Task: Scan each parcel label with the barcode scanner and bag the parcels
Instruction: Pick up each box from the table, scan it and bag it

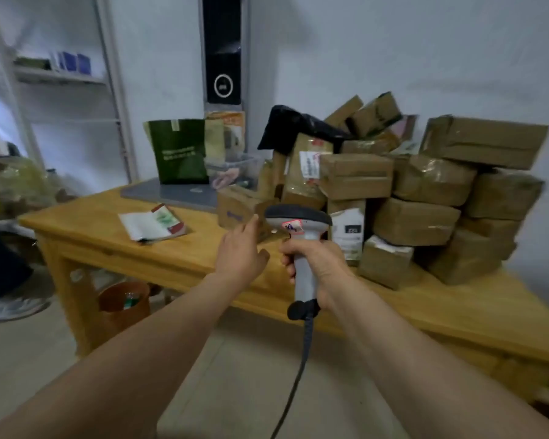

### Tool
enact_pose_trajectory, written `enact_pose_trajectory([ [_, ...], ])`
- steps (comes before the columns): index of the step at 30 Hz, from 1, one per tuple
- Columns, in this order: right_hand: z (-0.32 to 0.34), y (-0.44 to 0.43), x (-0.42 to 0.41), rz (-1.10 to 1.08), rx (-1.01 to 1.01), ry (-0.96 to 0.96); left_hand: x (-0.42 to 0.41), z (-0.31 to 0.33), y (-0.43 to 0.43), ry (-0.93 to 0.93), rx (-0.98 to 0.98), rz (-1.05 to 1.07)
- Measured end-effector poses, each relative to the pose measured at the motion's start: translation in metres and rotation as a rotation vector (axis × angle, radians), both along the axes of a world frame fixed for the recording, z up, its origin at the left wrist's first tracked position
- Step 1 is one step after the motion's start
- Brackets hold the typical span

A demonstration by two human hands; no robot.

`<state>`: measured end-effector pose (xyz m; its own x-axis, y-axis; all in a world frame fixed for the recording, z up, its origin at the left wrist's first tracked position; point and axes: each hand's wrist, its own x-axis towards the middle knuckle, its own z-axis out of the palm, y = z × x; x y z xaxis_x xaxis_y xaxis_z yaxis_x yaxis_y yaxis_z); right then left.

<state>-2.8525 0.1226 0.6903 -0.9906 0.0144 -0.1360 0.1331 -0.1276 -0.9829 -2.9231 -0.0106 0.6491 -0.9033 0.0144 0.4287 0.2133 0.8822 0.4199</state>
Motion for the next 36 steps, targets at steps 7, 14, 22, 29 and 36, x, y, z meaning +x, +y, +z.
enact_pose_trajectory([
  [7,0.036,0.1,0.01,-0.213,-0.151,0.127,-0.015,0.058,0.096,0.052,0.167,-0.171],
  [14,0.043,0.164,-0.021,-0.273,-0.248,0.119,-0.053,0.116,0.145,-0.265,0.873,-0.015],
  [22,0.04,0.184,-0.057,-0.185,-0.227,0.11,-0.05,0.146,0.168,-0.634,1.356,0.031],
  [29,0.036,0.185,-0.057,-0.209,-0.242,0.141,-0.032,0.15,0.171,-0.537,1.496,0.029],
  [36,0.029,0.165,-0.038,-0.237,-0.289,0.175,0.0,0.109,0.118,-0.342,1.514,-0.247],
])
